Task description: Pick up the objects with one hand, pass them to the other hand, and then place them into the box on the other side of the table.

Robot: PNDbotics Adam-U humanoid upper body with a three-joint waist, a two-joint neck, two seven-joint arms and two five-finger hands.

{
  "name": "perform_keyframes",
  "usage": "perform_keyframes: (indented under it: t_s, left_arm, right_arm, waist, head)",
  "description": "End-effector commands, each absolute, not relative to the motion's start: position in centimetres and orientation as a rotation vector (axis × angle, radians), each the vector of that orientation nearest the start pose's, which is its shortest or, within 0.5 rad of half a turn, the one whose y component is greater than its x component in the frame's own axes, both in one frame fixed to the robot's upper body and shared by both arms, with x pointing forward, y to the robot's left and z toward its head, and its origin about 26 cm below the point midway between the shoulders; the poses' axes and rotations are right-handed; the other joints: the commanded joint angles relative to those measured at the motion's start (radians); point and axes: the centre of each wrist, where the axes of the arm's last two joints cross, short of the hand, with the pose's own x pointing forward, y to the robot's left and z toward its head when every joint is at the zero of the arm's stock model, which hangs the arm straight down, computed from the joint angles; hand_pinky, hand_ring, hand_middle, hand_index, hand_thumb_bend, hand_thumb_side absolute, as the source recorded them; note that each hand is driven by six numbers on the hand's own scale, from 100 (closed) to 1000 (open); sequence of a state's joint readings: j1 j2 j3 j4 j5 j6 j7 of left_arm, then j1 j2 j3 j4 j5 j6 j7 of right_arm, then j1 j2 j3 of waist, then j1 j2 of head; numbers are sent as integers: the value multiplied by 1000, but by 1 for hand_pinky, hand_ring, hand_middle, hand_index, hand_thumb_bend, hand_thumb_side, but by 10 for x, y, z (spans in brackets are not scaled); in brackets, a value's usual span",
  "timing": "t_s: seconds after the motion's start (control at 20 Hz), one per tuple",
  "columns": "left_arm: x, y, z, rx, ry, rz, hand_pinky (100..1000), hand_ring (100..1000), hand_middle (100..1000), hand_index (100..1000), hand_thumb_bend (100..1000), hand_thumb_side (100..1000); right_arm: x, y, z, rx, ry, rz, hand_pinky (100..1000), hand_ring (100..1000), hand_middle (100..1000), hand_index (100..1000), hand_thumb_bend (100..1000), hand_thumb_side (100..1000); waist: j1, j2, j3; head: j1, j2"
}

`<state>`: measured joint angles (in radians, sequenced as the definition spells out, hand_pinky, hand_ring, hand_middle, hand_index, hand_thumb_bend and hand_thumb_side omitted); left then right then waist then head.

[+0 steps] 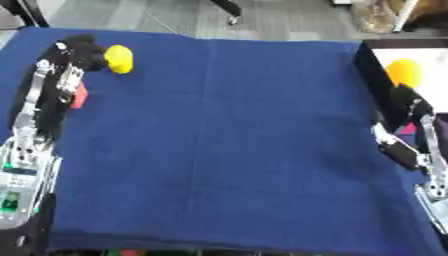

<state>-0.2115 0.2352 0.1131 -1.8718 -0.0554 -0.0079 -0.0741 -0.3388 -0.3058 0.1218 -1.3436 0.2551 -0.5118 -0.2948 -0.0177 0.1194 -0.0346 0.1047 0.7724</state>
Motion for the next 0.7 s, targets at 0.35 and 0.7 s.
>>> perform_keyframes:
  t_s: [0.35,0.7]
  left_arm:
    - [320,320,178,482,-2060,-479,808,702,721,848,509,622]
    - [344,337,198,632,-1901,-849,857,772,769,894,513,491]
  right_arm:
    - [338,-254,84,-308,-2284,425,890,853,823,925,207,405]
    - [318,-250,107,-306,-2255,474,890,852,822,925,205,402]
  waist:
    - [10,-7,-11]
    - [41,-18,-6]
  head:
    - [22,-2]
    - [38,-2]
